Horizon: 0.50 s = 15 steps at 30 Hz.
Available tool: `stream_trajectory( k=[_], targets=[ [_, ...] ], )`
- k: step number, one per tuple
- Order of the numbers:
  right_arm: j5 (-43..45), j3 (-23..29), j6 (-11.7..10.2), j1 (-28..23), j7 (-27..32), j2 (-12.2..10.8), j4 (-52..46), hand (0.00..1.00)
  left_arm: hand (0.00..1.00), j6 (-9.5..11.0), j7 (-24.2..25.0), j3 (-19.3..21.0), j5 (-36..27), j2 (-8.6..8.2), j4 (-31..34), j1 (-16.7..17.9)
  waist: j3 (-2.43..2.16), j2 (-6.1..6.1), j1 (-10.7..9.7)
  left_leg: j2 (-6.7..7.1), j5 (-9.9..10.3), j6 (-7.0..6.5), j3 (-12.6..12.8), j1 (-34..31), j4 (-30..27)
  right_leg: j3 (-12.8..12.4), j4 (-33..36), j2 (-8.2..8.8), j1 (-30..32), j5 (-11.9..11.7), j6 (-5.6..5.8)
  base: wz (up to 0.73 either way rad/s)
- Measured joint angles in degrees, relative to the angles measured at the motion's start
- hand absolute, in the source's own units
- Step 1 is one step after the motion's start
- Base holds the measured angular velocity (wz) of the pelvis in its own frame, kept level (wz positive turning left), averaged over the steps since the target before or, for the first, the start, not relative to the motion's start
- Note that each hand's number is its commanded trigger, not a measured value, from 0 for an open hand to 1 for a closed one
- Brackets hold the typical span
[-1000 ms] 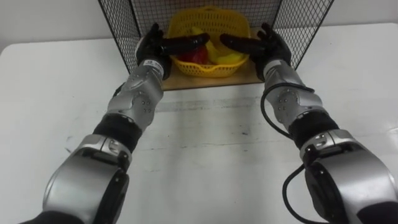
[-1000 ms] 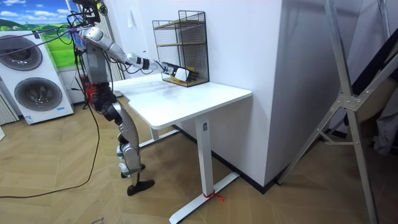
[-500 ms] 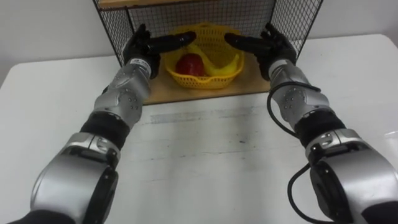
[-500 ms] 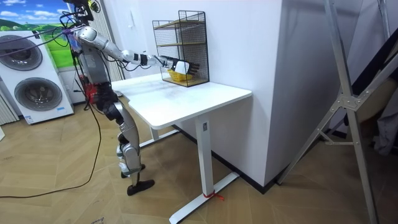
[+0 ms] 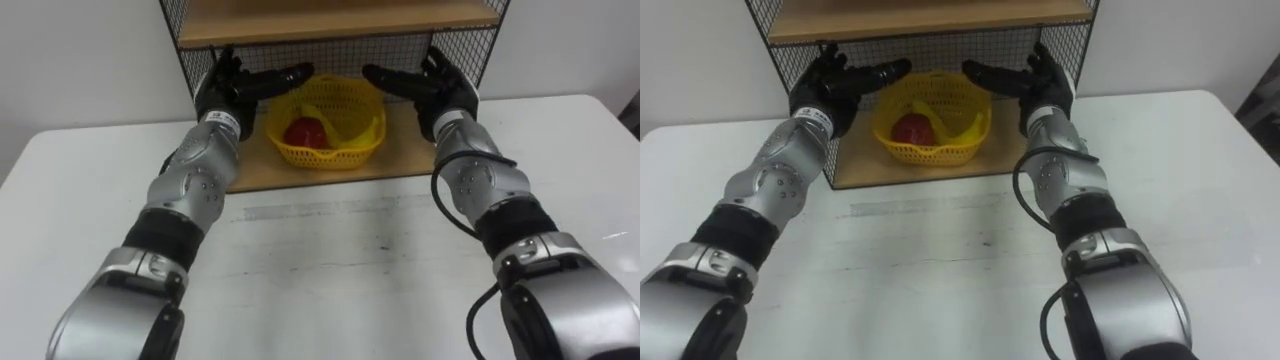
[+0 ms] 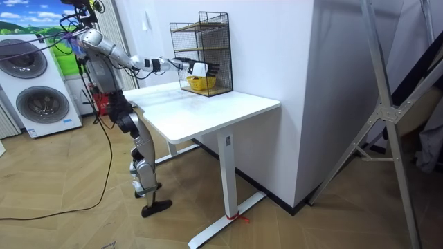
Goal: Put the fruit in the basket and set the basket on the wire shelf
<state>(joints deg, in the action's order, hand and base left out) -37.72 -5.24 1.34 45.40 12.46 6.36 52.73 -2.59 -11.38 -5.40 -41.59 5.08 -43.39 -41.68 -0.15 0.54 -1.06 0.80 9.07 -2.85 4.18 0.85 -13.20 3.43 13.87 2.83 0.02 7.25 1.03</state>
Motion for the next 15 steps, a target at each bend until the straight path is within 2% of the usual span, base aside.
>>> stream_trajectory(
  k=[6,9,14,15],
  targets=[
    [0.62,-1.03,-0.05,-4.01,-0.58,0.15,-6.58,0.00,0.00,0.02,-0.54,-0.05,0.03,-0.05,5.83,3.94,0.01,-0.02,0.07,-0.06,-0.02,0.04,0.08,0.49,1.01,0.00,-0.49,-0.09,-0.14,-0.02,-0.01,0.00],
    [2.57,-2.04,0.00,-8.86,-0.72,0.23,-13.79,0.00,0.00,-0.05,-0.91,-0.18,1.20,-0.60,6.88,5.17,0.04,-0.07,0.19,-0.02,-0.03,0.04,0.09,0.57,1.50,0.62,-0.72,0.00,-0.10,-0.02,-0.01,0.00],
    [4.59,-2.73,0.89,-17.09,-1.67,0.12,-23.26,0.00,0.00,-0.31,-1.25,-0.55,1.24,-1.69,13.64,13.44,0.15,-1.18,-0.03,-0.04,-0.03,0.04,0.23,0.73,1.86,0.87,-1.28,0.02,-0.29,-0.01,0.00,0.00],
    [4.61,-2.73,1.13,-17.69,-1.79,0.02,-23.78,0.00,0.00,-0.62,-1.62,-0.56,1.26,-1.90,14.09,14.20,0.13,-1.31,-0.09,-0.04,-0.02,0.04,0.24,0.73,1.87,0.89,-1.28,0.02,-0.30,-0.01,0.00,0.00]
  ],
)
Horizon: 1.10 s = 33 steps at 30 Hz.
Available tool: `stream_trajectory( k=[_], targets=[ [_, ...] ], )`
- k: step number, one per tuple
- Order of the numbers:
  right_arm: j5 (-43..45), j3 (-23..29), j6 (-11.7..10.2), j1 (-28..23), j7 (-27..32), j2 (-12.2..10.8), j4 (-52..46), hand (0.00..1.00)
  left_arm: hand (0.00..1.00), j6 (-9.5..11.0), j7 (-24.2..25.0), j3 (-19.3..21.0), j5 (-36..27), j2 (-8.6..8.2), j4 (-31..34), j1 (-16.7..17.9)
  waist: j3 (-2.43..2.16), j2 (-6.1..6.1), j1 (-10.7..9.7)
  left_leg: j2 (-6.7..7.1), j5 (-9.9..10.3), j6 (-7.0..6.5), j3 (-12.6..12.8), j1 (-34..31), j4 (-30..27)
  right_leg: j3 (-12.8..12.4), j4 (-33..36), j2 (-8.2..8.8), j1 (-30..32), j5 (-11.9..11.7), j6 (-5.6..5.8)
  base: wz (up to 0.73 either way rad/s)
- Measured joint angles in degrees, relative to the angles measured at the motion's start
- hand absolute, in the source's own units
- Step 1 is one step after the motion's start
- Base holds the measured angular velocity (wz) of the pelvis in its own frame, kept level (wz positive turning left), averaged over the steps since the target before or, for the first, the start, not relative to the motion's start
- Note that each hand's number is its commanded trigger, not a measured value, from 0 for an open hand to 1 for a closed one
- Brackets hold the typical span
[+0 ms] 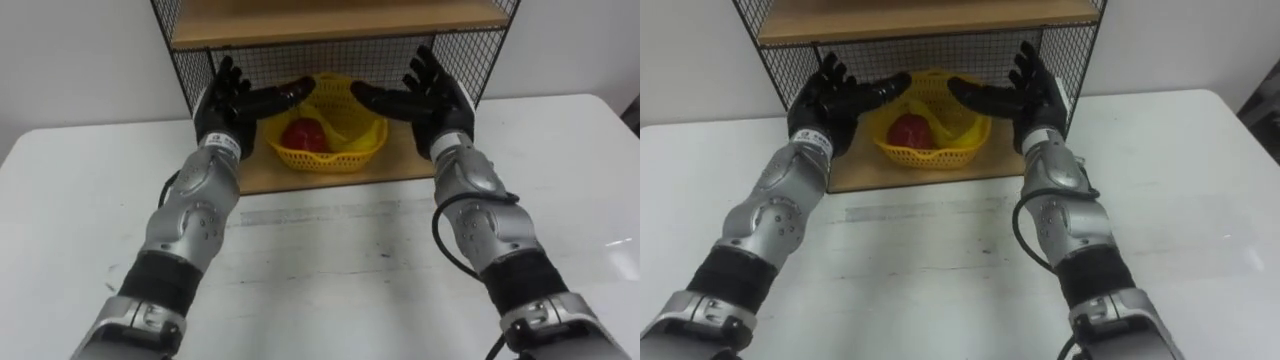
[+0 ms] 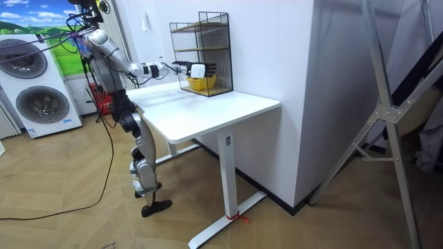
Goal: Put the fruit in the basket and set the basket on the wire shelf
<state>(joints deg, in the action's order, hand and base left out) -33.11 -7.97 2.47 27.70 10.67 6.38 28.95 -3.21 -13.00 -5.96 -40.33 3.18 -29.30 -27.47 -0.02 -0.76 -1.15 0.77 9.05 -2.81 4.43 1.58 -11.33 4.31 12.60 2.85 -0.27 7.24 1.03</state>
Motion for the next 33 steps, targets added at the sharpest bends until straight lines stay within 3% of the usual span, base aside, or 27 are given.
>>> stream_trajectory(
  k=[8,17,22,27,29,33],
  targets=[
    [0.17,-0.53,0.16,-10.10,-0.97,-0.12,-8.22,0.00,0.00,-1.25,-0.46,-2.21,3.99,-0.15,7.90,8.85,0.04,-0.38,0.02,-0.01,0.02,0.03,0.00,-0.01,0.50,0.02,-0.12,-0.12,0.06,0.02,0.02,0.00],
    [-0.23,-0.38,0.15,-18.50,-0.86,-0.04,-11.98,0.00,0.00,-1.60,-0.28,-2.23,4.93,0.29,15.68,15.73,0.16,-0.17,-0.28,-0.09,0.12,0.17,-0.03,1.10,1.10,0.38,-1.07,-0.29,-1.63,0.01,0.00,0.00],
    [0.57,-0.33,-0.33,-23.65,-1.10,-0.04,-19.05,0.00,0.00,-0.58,0.01,-2.13,5.05,0.48,20.02,21.31,0.25,-0.04,-0.18,-0.10,0.13,0.19,-0.09,1.20,1.35,0.32,-1.76,-0.40,-1.79,0.00,-0.02,0.00],
    [2.07,0.17,-1.96,-25.34,-2.61,0.14,-20.83,0.00,0.00,-0.33,1.93,-2.21,9.80,1.04,24.57,25.76,0.27,-0.05,-0.23,-0.09,0.14,0.22,-0.12,1.34,1.73,0.28,-1.97,-0.47,-1.74,0.00,-0.01,0.00],
    [3.51,0.24,-2.45,-27.56,-4.08,0.15,-23.56,0.00,0.00,1.51,3.89,-2.26,11.23,1.68,27.42,28.84,0.43,-0.07,-0.26,-0.10,0.19,0.28,-0.15,1.27,1.96,0.36,-2.17,-0.53,-1.69,0.01,0.01,0.00],
    [4.13,0.22,-3.12,-32.35,-6.12,0.17,-27.49,0.00,0.00,2.80,5.91,-3.33,12.97,2.52,29.29,33.13,0.56,-0.19,-0.23,-0.06,0.20,0.31,-0.59,1.07,1.91,0.51,-2.26,-0.53,-1.71,0.01,0.01,0.02]
  ],
)
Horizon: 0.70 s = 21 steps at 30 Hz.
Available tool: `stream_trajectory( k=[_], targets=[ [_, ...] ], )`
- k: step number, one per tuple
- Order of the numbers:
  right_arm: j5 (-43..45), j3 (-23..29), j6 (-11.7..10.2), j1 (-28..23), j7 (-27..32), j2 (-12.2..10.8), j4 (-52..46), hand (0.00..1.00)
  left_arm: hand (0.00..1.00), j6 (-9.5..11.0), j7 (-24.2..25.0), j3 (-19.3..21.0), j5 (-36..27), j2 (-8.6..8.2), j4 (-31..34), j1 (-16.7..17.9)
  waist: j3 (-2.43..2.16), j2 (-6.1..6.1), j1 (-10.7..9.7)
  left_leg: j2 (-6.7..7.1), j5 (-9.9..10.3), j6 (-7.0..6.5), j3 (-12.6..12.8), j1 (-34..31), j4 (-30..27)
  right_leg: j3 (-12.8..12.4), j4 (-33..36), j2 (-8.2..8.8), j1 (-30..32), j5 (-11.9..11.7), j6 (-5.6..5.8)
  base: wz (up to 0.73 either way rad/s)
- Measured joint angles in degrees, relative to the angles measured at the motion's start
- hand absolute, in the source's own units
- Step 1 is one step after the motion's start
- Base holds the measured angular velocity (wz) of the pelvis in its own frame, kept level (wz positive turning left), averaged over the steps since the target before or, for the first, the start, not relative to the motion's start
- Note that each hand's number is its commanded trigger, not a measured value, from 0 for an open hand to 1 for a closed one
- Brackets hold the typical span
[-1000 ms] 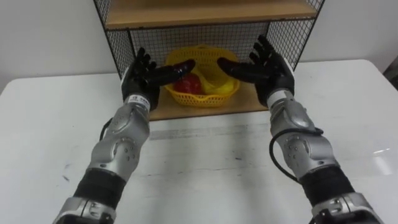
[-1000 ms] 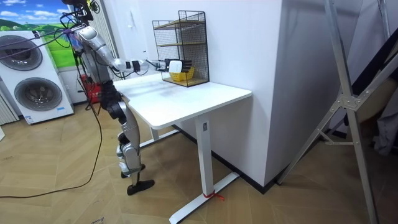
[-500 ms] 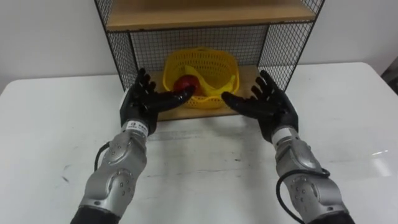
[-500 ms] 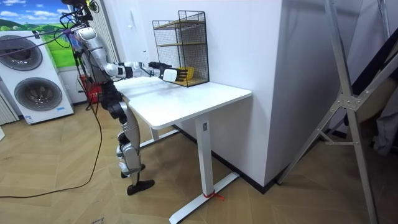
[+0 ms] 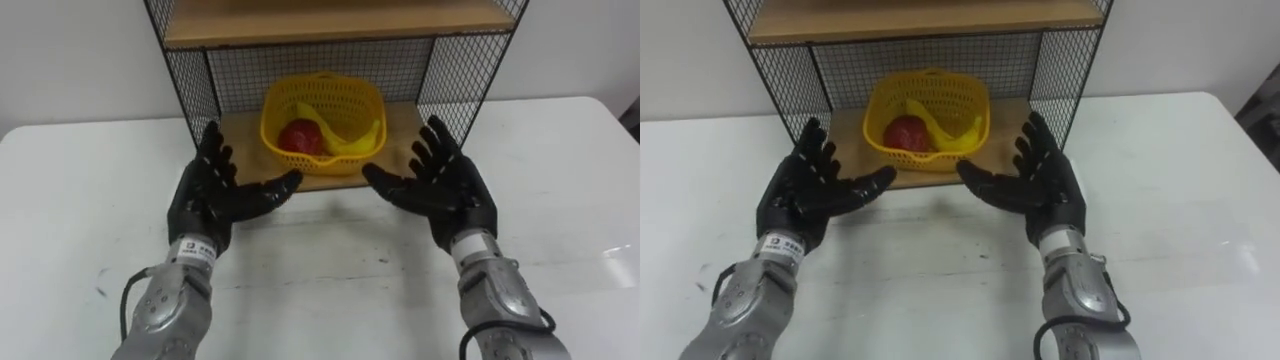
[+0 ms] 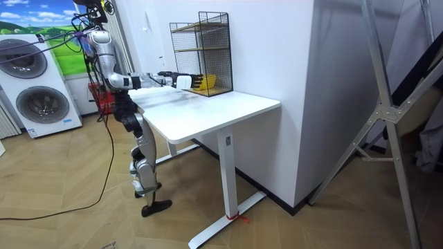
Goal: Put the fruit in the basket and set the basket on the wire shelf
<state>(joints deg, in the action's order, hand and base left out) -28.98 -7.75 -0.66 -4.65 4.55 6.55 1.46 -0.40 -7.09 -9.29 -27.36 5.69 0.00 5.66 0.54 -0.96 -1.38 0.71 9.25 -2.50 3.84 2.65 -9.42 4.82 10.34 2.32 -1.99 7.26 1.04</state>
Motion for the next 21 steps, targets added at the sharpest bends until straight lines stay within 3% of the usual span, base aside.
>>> stream_trajectory(
  k=[5,9,15,18,20,21],
  targets=[
    [0.24,0.19,-1.17,-5.99,-1.64,0.70,-3.72,0.00,0.00,1.29,3.16,0.20,-0.07,2.30,3.47,6.70,-0.02,-0.03,0.06,0.05,0.11,0.09,0.11,-0.40,-0.13,-0.12,-0.62,-0.09,0.16,0.01,0.00,0.00],
    [1.94,1.81,-2.43,-7.69,-1.94,1.06,-3.99,0.00,0.00,1.66,4.30,1.75,0.75,2.77,3.84,7.87,-0.16,0.17,0.29,0.04,0.10,0.11,0.21,-0.89,-0.22,-0.39,-0.60,-0.27,0.67,-0.07,-0.12,0.00],
    [6.31,6.77,-5.93,-11.04,1.08,1.42,-6.53,0.00,0.00,1.75,2.58,5.45,7.08,2.94,11.96,10.96,-0.35,0.58,0.45,-0.08,0.19,0.42,-0.21,-1.17,-0.29,-0.29,-0.59,-0.57,0.62,-0.17,-0.30,-0.01],
    [10.77,11.56,-7.61,-11.28,4.98,1.66,-9.18,0.00,0.00,4.42,-1.00,12.10,9.51,3.05,16.96,10.86,-0.61,0.96,0.82,-0.18,0.23,0.55,-0.15,-1.05,-0.24,-0.65,-0.54,-0.77,0.76,-0.16,-0.42,-0.05],
    [12.54,17.06,-10.05,-11.51,9.35,3.00,-13.35,0.00,0.00,10.16,-7.38,19.42,9.83,3.10,22.40,10.08,-0.62,1.18,1.37,-0.17,0.19,0.59,-0.23,-0.91,-0.21,-0.63,-0.49,-0.78,0.91,-0.17,-0.44,0.00],
    [13.39,18.90,-10.44,-11.50,10.47,3.11,-14.36,0.00,0.00,11.16,-8.78,21.46,10.50,3.07,23.46,9.62,-0.64,1.20,1.65,-0.16,0.19,0.59,-0.23,-0.91,-0.23,-0.65,-0.50,-0.78,0.91,-0.17,-0.44,0.00]
  ],
)
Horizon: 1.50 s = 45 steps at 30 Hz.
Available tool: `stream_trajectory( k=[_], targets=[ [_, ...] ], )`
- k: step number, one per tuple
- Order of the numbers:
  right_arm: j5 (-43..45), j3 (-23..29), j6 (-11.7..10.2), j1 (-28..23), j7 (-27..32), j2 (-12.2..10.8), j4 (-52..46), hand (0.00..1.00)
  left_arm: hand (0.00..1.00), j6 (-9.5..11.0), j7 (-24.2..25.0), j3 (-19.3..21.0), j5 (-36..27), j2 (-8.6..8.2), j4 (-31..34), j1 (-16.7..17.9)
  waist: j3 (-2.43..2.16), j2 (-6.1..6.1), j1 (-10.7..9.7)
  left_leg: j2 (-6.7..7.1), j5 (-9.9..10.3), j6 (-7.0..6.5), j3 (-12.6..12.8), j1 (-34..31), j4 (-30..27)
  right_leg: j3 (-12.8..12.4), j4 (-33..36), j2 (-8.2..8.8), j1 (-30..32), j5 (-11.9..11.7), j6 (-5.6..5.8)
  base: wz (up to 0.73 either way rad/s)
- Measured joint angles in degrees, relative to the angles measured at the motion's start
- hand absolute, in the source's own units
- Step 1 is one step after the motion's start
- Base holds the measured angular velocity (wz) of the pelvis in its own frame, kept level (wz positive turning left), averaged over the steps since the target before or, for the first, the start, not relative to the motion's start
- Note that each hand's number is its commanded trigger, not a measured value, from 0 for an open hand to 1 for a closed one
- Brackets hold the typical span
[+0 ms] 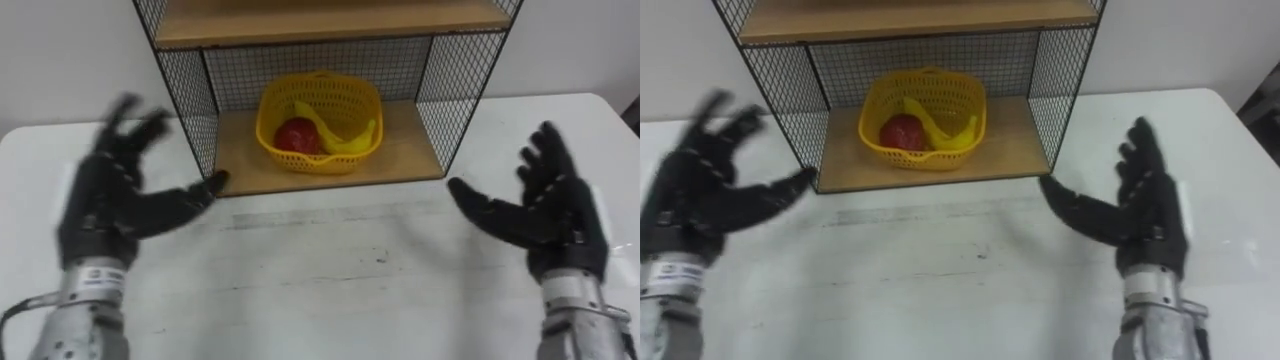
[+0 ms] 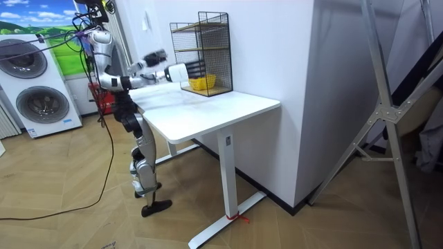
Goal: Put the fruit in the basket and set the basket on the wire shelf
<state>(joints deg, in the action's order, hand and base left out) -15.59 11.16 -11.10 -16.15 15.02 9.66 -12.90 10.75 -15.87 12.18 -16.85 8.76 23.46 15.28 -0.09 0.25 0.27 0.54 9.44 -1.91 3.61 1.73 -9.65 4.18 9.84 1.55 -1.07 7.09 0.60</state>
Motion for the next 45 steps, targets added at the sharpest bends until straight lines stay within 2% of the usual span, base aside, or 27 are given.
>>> stream_trajectory(
  k=[2,3,4,5,6,8,9,11,12,14,15,17,20,22,24,25,28,30,32,33,34,35,36,38,39,42,45],
  targets=[
    [1.09,7.65,-2.30,0.47,5.32,1.46,-3.69,0.00,0.00,4.37,-6.14,8.73,1.32,0.18,4.05,-0.74,-0.02,0.03,0.79,0.03,0.00,0.00,-0.12,0.00,0.04,0.12,-0.09,0.02,-0.15,0.00,0.00,0.02],
    [1.20,9.45,-3.17,0.47,6.83,2.13,-4.12,0.00,0.00,5.43,-7.73,10.68,1.36,0.23,4.69,-0.71,-0.02,0.03,0.84,0.05,0.00,-0.01,-0.18,0.02,0.02,0.22,-0.11,0.05,-0.18,0.00,0.00,0.07],
    [2.01,13.23,-4.23,0.58,9.83,2.89,-4.99,0.00,0.00,6.95,-10.99,14.58,1.59,0.27,5.37,-0.76,-0.06,0.04,0.91,0.09,0.00,-0.01,-0.54,0.00,-0.06,0.54,-0.10,0.12,-0.29,0.00,0.00,0.10],
    [2.69,16.49,-4.58,0.98,13.12,3.28,-6.17,0.00,0.00,7.72,-14.67,18.01,2.05,0.30,5.82,-0.76,-0.06,0.01,1.24,0.13,0.01,0.00,-0.69,0.05,-0.08,0.67,-0.05,0.17,-0.32,0.13,-0.01,0.08],
    [2.81,18.04,-4.75,1.19,14.70,3.49,-6.84,0.00,0.00,7.94,-16.33,19.58,2.34,0.36,6.08,-0.79,-0.06,0.00,1.39,0.13,0.01,0.00,-0.71,0.07,-0.08,0.69,-0.06,0.18,-0.18,0.15,-0.01,0.05],
    [4.01,23.29,-6.20,2.05,20.47,4.90,-8.35,0.00,0.00,9.26,-22.20,25.13,3.20,1.79,6.30,-0.77,-0.01,-0.23,1.64,0.22,0.02,0.02,-0.63,0.06,-0.24,0.63,-0.02,0.22,-0.02,0.79,0.14,0.04],
    [4.79,24.37,-6.51,2.24,21.82,5.57,-8.39,0.00,0.00,9.43,-23.58,26.62,3.34,2.44,6.26,-0.82,0.04,-0.30,1.64,0.23,0.03,0.03,-0.60,0.07,-0.30,0.57,-0.03,0.22,0.01,0.92,0.15,0.00],
    [5.68,29.23,-6.78,2.72,26.18,8.92,-8.50,0.00,0.00,9.89,-28.78,32.93,3.42,6.15,5.16,-2.16,0.14,-0.50,1.75,0.17,0.08,0.11,-0.63,0.10,-0.32,0.53,0.13,0.18,0.06,1.05,0.08,0.00],
    [5.68,30.77,-6.78,2.87,27.07,9.78,-8.44,0.00,0.00,9.94,-30.03,34.52,3.53,7.10,4.65,-2.50,0.15,-0.48,1.72,0.17,0.08,0.11,-0.63,0.01,-0.32,0.52,0.25,0.19,0.19,1.07,0.06,0.00],
    [5.28,36.49,-6.78,3.19,30.74,13.79,-7.88,0.00,0.00,9.97,-34.65,39.58,3.66,9.51,4.52,-2.46,0.20,-0.51,1.80,0.26,0.10,0.10,-0.64,-0.48,-0.37,0.48,1.09,0.37,1.17,1.37,0.01,-0.02],
    [4.85,37.86,-6.83,3.15,31.64,14.66,-7.85,0.00,0.00,10.00,-35.76,40.60,3.54,10.15,4.47,-2.48,0.21,-0.57,1.73,0.25,0.10,0.10,-0.66,-0.53,-0.39,0.51,1.22,0.38,1.26,1.46,0.00,0.00],
    [3.26,42.53,-7.83,2.62,35.00,17.56,-5.85,0.00,0.00,10.50,-39.53,44.53,2.79,13.25,2.42,-1.94,0.21,-0.66,1.76,0.18,0.28,0.30,-0.66,-0.87,-0.86,0.51,1.91,0.34,1.64,1.88,-0.17,0.00],
    [-2.20,47.85,-7.50,1.11,38.65,19.03,-1.28,0.00,0.00,10.06,-44.00,49.10,-1.31,15.62,-2.40,-0.17,-0.02,-0.83,1.76,0.18,0.54,0.45,-1.17,-1.25,-1.34,1.01,2.43,0.40,1.85,2.29,-0.27,0.06],
    [-4.65,50.21,-6.21,-0.59,41.23,19.01,1.96,0.00,0.00,9.26,-46.20,50.59,-2.84,15.72,-6.17,1.29,0.10,-1.01,1.64,0.30,0.55,0.45,-1.17,-1.44,-1.32,0.85,3.71,0.56,2.68,2.97,-0.27,0.02],
    [-8.22,51.37,-5.40,-1.45,42.87,18.99,5.30,0.00,0.00,8.20,-47.06,51.02,-6.01,15.72,-10.69,3.41,-0.09,-0.91,1.75,0.38,0.60,0.53,-1.10,-1.67,-1.38,0.60,4.84,0.62,3.28,3.50,-0.39,0.00],
    [-10.89,51.46,-4.70,-1.89,43.70,18.96,8.17,0.00,0.00,7.56,-47.31,51.00,-8.68,15.66,-13.89,4.70,-0.34,-0.85,1.60,0.31,0.81,0.64,-1.33,-2.08,-1.51,0.75,4.94,0.58,3.38,3.66,-0.47,0.05],
    [-17.79,51.23,-1.81,-3.17,43.54,17.87,17.93,0.00,0.00,5.10,-46.59,48.52,-16.13,14.98,-24.82,7.20,-0.41,-0.48,0.91,0.15,0.92,0.73,-1.69,-2.30,-1.77,1.13,4.77,0.47,3.25,3.66,-0.62,0.08],
    [-21.38,49.80,-0.61,-4.75,42.94,15.19,24.54,0.00,0.00,3.92,-44.96,44.97,-20.50,13.66,-31.91,7.95,-0.47,-0.37,0.97,0.20,0.92,0.76,-2.19,-2.29,-1.73,1.76,4.67,0.60,2.99,3.69,-0.66,0.12],
    [-26.32,45.69,1.26,-5.28,40.19,11.55,36.08,0.00,0.00,2.24,-41.95,39.64,-26.61,11.84,-44.28,8.01,-0.49,-0.28,0.62,0.21,0.93,0.77,-2.61,-2.57,-1.78,2.21,4.36,0.73,2.75,3.67,-0.71,0.12],
    [-27.56,44.78,1.68,-5.23,39.38,10.54,39.17,0.00,0.00,1.82,-41.09,38.19,-27.73,11.29,-47.59,7.97,-0.51,-0.29,0.40,0.21,0.93,0.78,-2.74,-2.61,-1.79,2.29,4.19,0.74,2.62,3.67,-0.71,0.14],
    [-29.63,42.75,2.64,-5.20,38.27,8.84,45.04,0.00,0.00,0.88,-39.41,35.92,-29.47,9.71,-53.04,7.92,-0.58,-0.18,0.16,0.23,0.94,0.79,-2.93,-2.75,-1.82,2.28,3.95,0.67,2.52,3.65,-0.68,0.06],
    [-30.81,40.69,2.84,-5.19,37.25,7.12,50.87,0.00,0.00,0.53,-37.35,33.98,-30.45,8.13,-58.78,7.91,-0.61,-0.15,0.18,0.20,0.94,0.78,-2.90,-2.75,-1.82,2.01,3.98,0.61,2.31,3.64,-0.67,0.00],
    [-31.82,40.13,2.92,-5.23,36.81,6.19,53.01,0.00,0.00,0.40,-36.33,33.59,-30.92,7.26,-60.92,7.92,-0.59,-0.15,0.14,0.19,0.94,0.78,-2.89,-2.69,-1.83,1.99,3.95,0.58,2.15,3.62,-0.67,0.00],
    [-32.25,38.73,3.00,-5.27,35.93,2.68,60.04,0.00,0.00,0.14,-32.74,33.27,-31.22,4.12,-67.19,7.94,-0.59,-0.08,0.03,0.20,0.99,0.82,-3.02,-2.10,-1.90,2.14,3.81,0.58,1.59,3.65,-0.64,0.00],
    [-32.22,38.29,3.00,-5.17,35.55,2.25,61.86,0.00,0.00,0.14,-31.94,33.24,-31.22,3.46,-68.17,7.90,-0.60,-0.06,-0.01,0.20,1.05,0.86,-3.15,-2.06,-2.02,2.21,3.79,0.60,1.66,3.67,-0.62,0.04],
    [-32.03,36.03,3.01,-4.99,33.86,1.07,67.99,0.00,0.00,0.13,-28.04,33.02,-31.03,2.86,-73.44,7.19,-0.65,0.04,0.12,0.03,1.27,1.09,-3.34,-1.93,-2.08,2.23,3.85,0.99,1.59,3.70,-0.59,0.00],
    [-31.42,32.52,2.91,-3.85,31.61,1.28,72.39,0.00,0.00,0.14,-25.00,27.95,-30.20,2.78,-77.09,7.62,-0.56,0.36,-0.15,0.00,1.32,1.03,-2.74,-0.81,-1.90,1.66,3.87,1.01,0.75,3.67,-0.54,-0.08]
  ],
)
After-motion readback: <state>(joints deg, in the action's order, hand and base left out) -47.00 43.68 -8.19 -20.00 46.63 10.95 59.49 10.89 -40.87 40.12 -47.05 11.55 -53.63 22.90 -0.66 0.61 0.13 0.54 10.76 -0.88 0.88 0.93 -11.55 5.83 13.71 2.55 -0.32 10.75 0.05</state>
